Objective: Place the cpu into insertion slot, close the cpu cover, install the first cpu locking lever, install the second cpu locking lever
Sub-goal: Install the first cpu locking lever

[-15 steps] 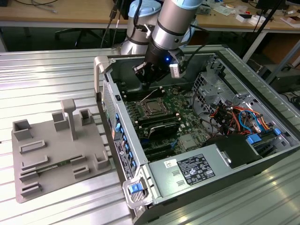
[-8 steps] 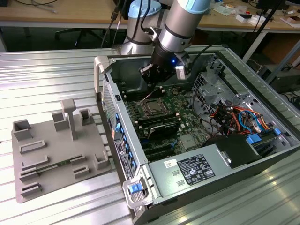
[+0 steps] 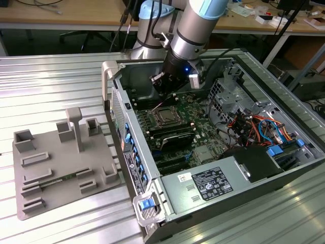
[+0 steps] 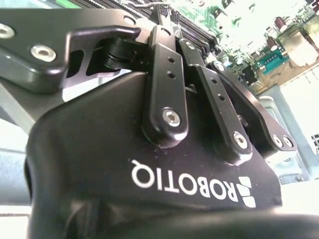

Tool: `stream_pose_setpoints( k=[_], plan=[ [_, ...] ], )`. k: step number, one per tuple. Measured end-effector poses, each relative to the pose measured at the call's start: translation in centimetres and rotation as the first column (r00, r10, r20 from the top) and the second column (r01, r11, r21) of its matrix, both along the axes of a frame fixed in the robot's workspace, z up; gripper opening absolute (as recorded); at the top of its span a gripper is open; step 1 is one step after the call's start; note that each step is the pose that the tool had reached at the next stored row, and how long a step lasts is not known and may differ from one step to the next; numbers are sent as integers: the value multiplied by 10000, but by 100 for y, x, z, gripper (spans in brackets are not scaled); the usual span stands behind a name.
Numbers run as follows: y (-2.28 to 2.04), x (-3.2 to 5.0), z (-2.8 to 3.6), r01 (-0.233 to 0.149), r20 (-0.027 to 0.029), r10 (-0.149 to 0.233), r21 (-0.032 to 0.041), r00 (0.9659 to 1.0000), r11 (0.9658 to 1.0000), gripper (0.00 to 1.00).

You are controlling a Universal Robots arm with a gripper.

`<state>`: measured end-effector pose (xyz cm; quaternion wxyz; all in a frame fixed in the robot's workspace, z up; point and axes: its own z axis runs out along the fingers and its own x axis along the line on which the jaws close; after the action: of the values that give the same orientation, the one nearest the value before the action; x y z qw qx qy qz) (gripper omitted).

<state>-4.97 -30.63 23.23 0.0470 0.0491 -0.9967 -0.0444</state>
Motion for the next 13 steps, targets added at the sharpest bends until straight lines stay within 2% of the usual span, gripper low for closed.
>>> stream_pose_setpoints(
  k=[6,10,13],
  plan=[
    [1,20,-107,-7,0,7,0,10000,10000,11],
    [1,161,-155,-16,-15,16,-1,10000,10000,11],
    [1,203,-184,-22,-16,22,-1,10000,10000,11]
  ],
)
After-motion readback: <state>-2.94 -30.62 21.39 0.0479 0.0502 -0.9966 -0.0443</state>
